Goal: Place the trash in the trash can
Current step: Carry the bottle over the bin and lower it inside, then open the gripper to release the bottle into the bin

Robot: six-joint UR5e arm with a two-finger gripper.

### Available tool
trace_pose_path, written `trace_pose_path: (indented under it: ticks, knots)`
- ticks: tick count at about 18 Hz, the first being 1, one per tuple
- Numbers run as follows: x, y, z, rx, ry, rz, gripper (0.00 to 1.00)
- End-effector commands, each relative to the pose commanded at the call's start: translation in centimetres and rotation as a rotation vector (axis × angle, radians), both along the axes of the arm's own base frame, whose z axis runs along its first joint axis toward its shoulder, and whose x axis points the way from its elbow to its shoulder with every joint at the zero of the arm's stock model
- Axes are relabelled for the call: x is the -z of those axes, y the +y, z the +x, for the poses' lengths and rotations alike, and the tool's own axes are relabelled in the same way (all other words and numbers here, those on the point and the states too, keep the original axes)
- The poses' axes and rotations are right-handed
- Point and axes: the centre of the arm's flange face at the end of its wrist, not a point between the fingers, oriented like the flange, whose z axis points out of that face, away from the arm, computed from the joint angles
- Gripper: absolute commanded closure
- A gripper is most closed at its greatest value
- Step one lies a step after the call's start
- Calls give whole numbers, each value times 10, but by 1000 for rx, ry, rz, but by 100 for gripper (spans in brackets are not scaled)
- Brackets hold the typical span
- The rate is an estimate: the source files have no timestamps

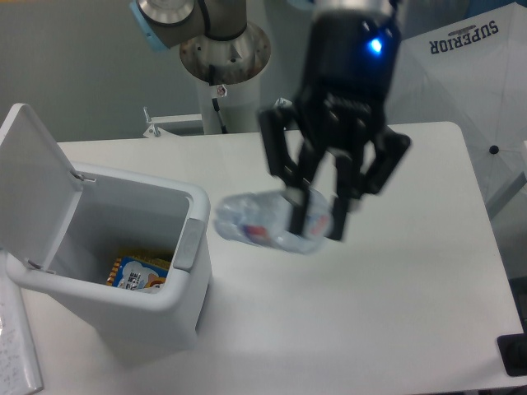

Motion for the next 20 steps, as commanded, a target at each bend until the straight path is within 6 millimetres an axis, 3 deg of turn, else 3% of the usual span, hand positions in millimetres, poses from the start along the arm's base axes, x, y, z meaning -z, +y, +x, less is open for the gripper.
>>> trace_pose_path:
  ticks: [2, 5, 7, 13, 16, 18, 19, 20]
  knots:
    - [14, 24, 27, 77, -22, -6, 83]
    - [36, 46, 36, 120, -50, -24, 83]
    - [49, 66, 60, 180, -63, -36, 83]
    - [101, 76, 95, 324, 37, -91, 83]
    - [109, 72, 100, 354, 78, -96, 81]
    - [115, 73, 100, 369, 98, -100, 73]
    - [119, 73, 100, 381, 114, -103, 66]
    - [121, 73, 100, 391, 128, -104, 51]
